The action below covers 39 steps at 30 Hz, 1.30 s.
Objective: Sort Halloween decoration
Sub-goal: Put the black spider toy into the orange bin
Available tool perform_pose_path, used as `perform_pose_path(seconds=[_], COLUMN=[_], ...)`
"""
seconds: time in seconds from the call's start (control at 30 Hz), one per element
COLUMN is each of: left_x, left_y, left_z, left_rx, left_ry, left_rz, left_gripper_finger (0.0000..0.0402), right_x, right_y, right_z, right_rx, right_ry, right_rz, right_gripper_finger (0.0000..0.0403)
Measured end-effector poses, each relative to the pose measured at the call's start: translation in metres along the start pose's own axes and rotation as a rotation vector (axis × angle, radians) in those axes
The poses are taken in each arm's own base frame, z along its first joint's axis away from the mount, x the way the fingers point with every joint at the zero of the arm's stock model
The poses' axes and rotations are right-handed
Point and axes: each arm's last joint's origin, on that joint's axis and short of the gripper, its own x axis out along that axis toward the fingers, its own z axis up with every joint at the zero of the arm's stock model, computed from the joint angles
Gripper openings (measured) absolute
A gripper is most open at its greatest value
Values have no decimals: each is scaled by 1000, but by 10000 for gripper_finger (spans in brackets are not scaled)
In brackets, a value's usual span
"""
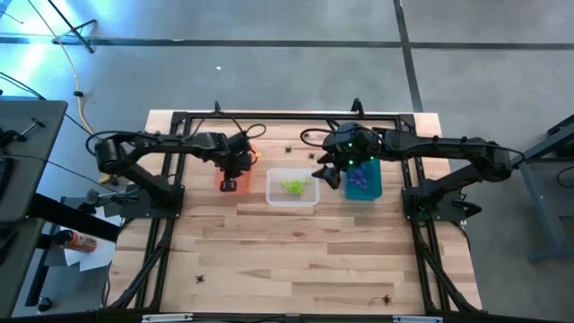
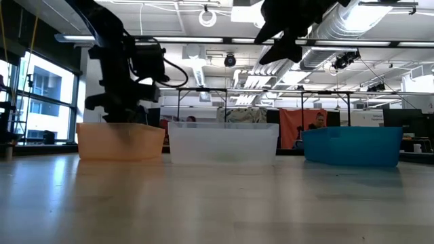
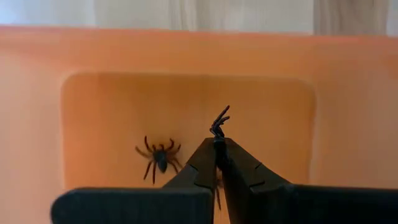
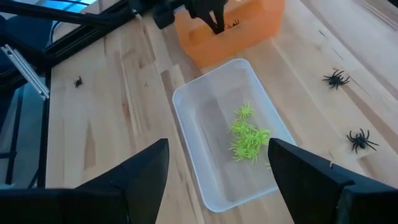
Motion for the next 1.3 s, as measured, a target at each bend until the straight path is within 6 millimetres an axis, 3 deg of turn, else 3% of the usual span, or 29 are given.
perform_pose_path(seconds=[0.23, 0.5, 0.63, 0.8, 1.03, 1.17, 1.3], left_x=[15, 15, 15, 14, -16, -48, -89], left_y=[2, 2, 3, 3, 12, 18, 17], left_z=[2, 4, 5, 4, 18, 22, 18], left_rx=[41, 48, 44, 21, -12, -99, -247], left_ry=[26, 8, 1, 51, 77, 24, -159], left_rz=[-17, -8, 4, 37, 8, 4, 5], left_gripper_finger=[3, 24, 60, 135, 219, 237, 237], right_x=[0, 0, 0, 0, 0, 0, 0], right_y=[0, 0, 0, 0, 0, 0, 0], right_z=[0, 1, 1, 1, 2, 2, 3], right_rx=[-5, -7, -8, -9, -68, -81, -82], right_ry=[0, -8, -9, -9, -14, -24, -29], right_rz=[0, 1, 1, 1, 2, -4, -3], right_gripper_finger=[271, 271, 271, 271, 271, 271, 271])
